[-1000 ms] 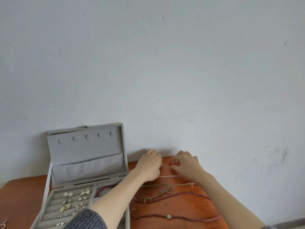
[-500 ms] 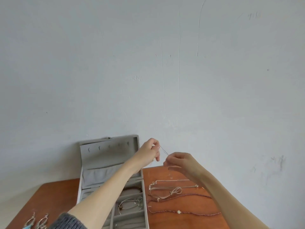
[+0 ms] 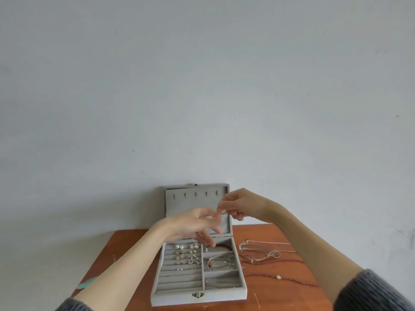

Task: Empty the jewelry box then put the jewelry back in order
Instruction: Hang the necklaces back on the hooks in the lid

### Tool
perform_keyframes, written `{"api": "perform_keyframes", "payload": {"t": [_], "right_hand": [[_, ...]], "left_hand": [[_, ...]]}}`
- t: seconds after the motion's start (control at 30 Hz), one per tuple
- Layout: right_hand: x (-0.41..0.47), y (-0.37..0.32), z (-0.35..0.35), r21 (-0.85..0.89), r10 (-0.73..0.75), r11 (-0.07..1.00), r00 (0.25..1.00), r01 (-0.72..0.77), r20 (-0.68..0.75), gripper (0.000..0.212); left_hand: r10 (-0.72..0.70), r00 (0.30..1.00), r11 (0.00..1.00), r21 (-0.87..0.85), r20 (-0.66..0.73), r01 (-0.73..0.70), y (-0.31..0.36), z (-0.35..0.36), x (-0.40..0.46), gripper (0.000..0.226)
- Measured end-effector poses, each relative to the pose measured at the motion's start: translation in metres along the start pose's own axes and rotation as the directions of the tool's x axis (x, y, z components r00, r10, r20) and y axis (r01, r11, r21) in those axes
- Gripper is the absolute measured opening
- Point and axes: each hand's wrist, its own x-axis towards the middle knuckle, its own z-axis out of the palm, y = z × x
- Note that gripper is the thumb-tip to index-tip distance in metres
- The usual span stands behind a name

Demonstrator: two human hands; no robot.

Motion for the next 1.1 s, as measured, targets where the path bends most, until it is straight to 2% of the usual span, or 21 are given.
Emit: {"api": "perform_keyframes", "payload": {"t": [0.07, 0.13, 0.2, 0.27, 0.43, 0.53, 0.63, 0.7, 0.8, 0.87, 0.93, 1.03, 1.1], "right_hand": [[0.01, -0.013, 0.008, -0.047, 0.009, 0.999, 1.0, -0.009, 0.016, 0.019], [0.019, -0.02, 0.016, -0.061, 0.015, 0.998, 1.0, -0.015, 0.003, 0.022], [0.029, -0.022, 0.023, -0.026, 0.004, 1.0, 1.0, -0.004, -0.015, 0.026], [0.037, -0.02, 0.032, 0.008, -0.008, 1.0, 0.999, 0.008, -0.039, 0.027], [0.064, -0.007, 0.052, -0.004, -0.01, 1.0, 1.0, 0.01, -0.028, 0.02], [0.082, 0.004, 0.057, 0.016, 0.006, 1.0, 0.998, -0.005, -0.069, 0.016], [0.102, 0.016, 0.062, -0.006, 0.022, 1.0, 0.983, -0.024, -0.182, 0.017], [0.116, 0.02, 0.067, -0.014, 0.003, 1.0, 0.958, -0.007, -0.286, 0.02], [0.138, 0.022, 0.076, -0.028, -0.024, 1.0, 0.889, 0.013, -0.457, 0.024], [0.15, 0.023, 0.085, -0.031, -0.009, 0.999, 0.827, -0.01, -0.563, 0.025], [0.157, 0.027, 0.093, -0.053, -0.002, 0.998, 0.775, -0.04, -0.632, 0.026], [0.159, 0.035, 0.102, -0.099, 0.021, 0.988, 0.744, -0.116, -0.667, 0.026], [0.158, 0.041, 0.106, -0.108, 0.052, 0.98, 0.737, -0.168, -0.674, 0.025]], "left_hand": [[0.07, 0.996, 0.996, 0.055, -0.047, -0.068, -0.006, -0.002, -0.007, 0.031], [0.16, 0.974, 0.974, 0.184, -0.163, -0.13, -0.009, -0.007, -0.014, 0.018], [0.225, 0.936, 0.952, 0.266, -0.272, -0.152, -0.015, -0.016, -0.018, 0.023], [0.254, 0.903, 0.95, 0.266, -0.347, -0.164, -0.022, -0.026, -0.021, 0.028], [0.364, 0.813, 0.895, 0.412, -0.455, -0.17, -0.046, -0.05, -0.013, 0.03], [0.334, 0.795, 0.918, 0.365, -0.507, -0.154, -0.064, -0.064, -0.002, 0.028], [0.296, 0.762, 0.937, 0.331, -0.576, -0.113, -0.081, -0.084, 0.015, 0.028], [0.307, 0.707, 0.926, 0.373, -0.637, -0.066, -0.085, -0.094, 0.027, 0.028], [0.359, 0.581, 0.89, 0.455, -0.731, 0.022, -0.081, -0.1, 0.042, 0.036], [0.348, 0.502, 0.887, 0.451, -0.792, 0.097, -0.078, -0.101, 0.05, 0.044], [0.304, 0.452, 0.898, 0.411, -0.839, 0.159, -0.077, -0.098, 0.057, 0.05], [0.26, 0.427, 0.916, 0.362, -0.866, 0.175, -0.081, -0.09, 0.061, 0.052], [0.198, 0.44, 0.94, 0.297, -0.876, 0.167, -0.085, -0.087, 0.061, 0.05]]}}
